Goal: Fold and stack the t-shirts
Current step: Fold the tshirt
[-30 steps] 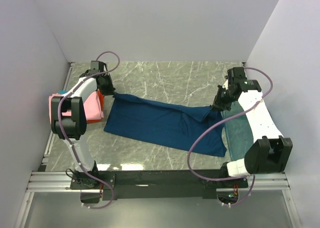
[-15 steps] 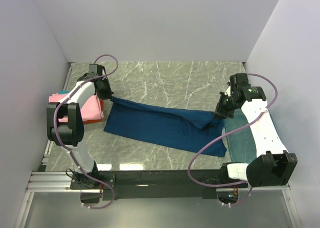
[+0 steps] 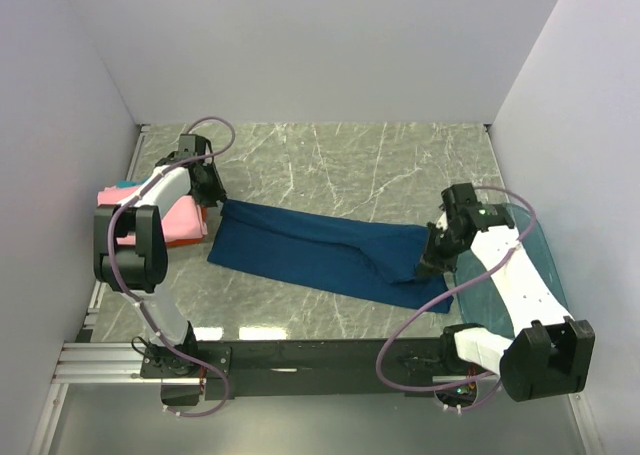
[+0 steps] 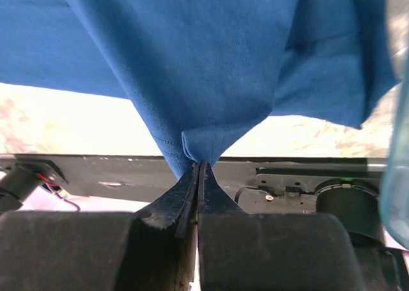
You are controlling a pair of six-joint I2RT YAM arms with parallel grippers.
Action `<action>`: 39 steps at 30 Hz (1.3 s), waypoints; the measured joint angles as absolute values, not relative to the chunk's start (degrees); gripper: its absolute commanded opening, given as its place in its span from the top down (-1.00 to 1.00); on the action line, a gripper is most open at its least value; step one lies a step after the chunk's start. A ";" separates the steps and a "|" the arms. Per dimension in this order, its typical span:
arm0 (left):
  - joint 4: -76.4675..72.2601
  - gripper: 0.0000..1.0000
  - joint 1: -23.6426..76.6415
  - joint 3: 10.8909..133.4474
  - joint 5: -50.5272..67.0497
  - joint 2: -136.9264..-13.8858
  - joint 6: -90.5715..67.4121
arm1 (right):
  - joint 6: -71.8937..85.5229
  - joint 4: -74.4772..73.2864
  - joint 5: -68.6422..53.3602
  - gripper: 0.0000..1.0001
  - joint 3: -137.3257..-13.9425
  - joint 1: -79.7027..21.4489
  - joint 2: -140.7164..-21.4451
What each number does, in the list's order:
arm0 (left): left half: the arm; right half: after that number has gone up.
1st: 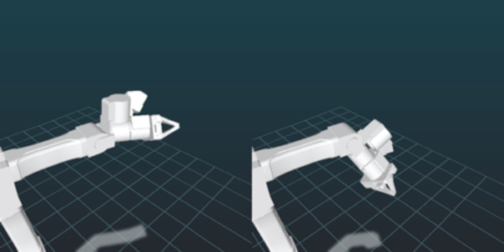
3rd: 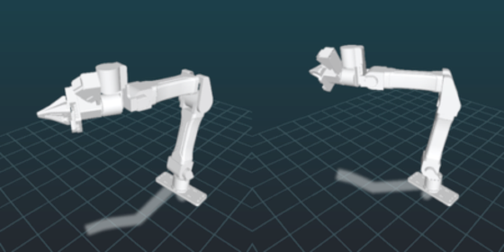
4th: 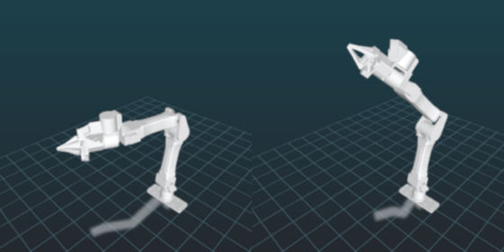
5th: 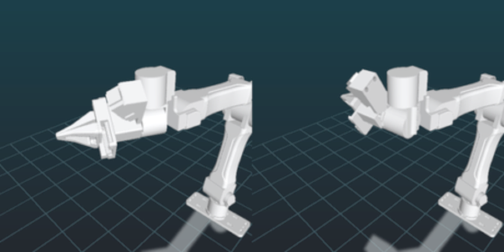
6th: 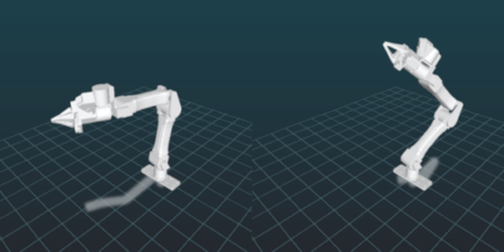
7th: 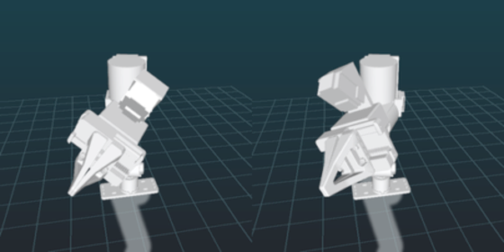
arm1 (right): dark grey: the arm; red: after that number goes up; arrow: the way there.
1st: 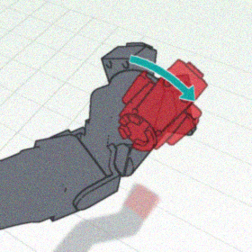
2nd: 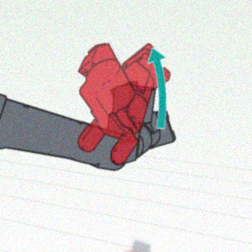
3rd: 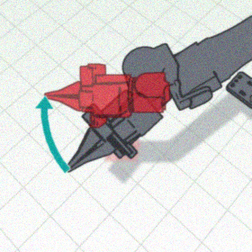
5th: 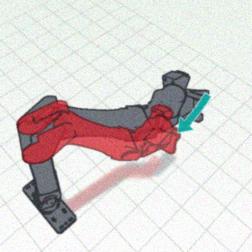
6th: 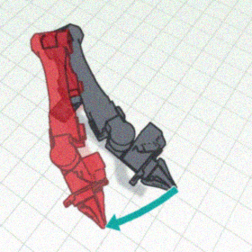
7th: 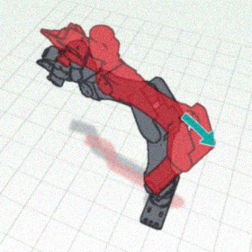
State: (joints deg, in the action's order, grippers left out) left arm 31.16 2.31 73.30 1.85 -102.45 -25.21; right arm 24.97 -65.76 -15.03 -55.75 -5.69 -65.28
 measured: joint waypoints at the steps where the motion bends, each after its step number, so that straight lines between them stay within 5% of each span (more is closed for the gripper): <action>1: 31.16 0.21 2.31 73.30 1.65 -102.19 -25.58 | 25.52 -65.14 -15.16 1.00 -54.13 -6.35 -65.10; 5: 31.09 0.07 2.22 73.28 1.56 -100.44 -26.48 | 26.61 -63.66 -15.59 1.00 -50.00 -7.27 -64.93; 39: 20.18 0.10 12.71 69.56 10.17 -106.83 -32.82 | 27.42 -60.82 -15.09 1.00 -48.29 -7.27 -64.07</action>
